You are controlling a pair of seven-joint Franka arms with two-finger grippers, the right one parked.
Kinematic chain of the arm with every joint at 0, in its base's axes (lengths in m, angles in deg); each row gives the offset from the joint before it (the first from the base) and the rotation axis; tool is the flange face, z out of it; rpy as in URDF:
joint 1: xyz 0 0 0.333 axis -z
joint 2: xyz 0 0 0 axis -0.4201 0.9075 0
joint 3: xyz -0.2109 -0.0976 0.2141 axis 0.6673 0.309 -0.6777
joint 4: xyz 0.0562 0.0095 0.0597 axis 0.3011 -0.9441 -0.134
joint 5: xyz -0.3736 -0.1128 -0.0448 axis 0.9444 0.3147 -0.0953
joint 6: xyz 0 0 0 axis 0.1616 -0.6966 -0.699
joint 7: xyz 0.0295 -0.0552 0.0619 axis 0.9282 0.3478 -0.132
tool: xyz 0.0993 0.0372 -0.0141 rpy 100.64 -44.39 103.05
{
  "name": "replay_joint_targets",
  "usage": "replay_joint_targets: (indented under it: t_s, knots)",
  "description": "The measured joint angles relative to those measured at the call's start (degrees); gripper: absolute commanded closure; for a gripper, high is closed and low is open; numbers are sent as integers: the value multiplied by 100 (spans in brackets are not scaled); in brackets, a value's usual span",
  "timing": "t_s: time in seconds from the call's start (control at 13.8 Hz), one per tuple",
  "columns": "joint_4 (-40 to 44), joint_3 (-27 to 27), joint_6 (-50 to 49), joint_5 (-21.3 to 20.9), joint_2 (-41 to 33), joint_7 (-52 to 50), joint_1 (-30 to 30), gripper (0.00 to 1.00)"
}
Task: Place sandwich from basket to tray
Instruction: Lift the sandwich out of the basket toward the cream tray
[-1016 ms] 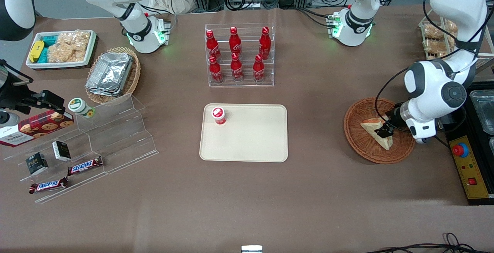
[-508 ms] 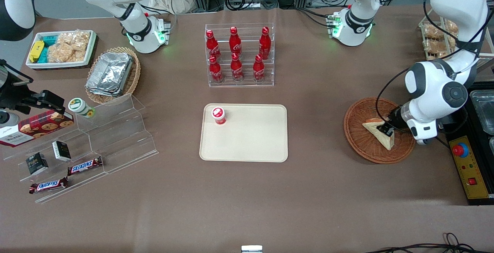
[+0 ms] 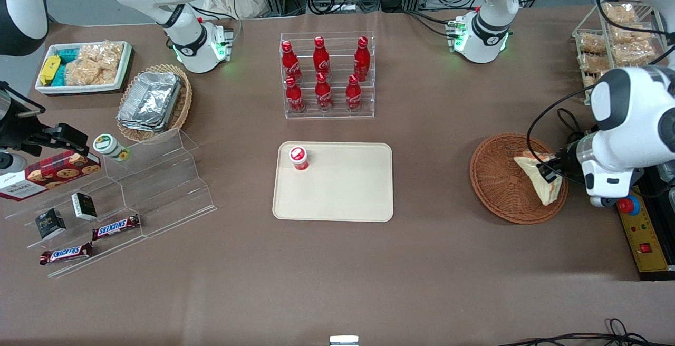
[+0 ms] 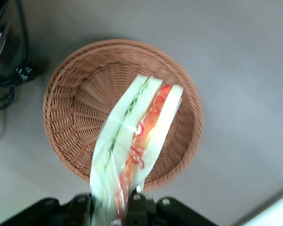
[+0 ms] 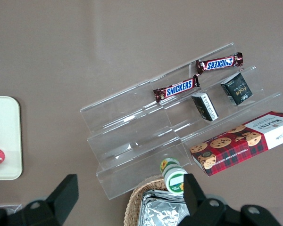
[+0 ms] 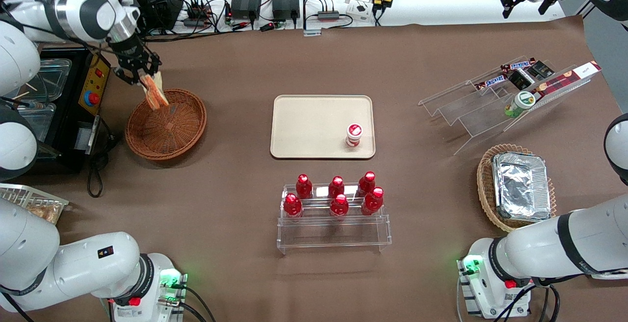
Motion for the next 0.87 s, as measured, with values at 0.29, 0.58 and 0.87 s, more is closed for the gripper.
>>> replay_joint_targets:
  t_s: [0.29,0.58,0.87]
  knots:
    - [915,816,-844,1,-66,1645,62,100]
    - [1170,1250,-863,-71,24,1217,975,100]
    - [1173,1264,29,-311,855,288,2184,100]
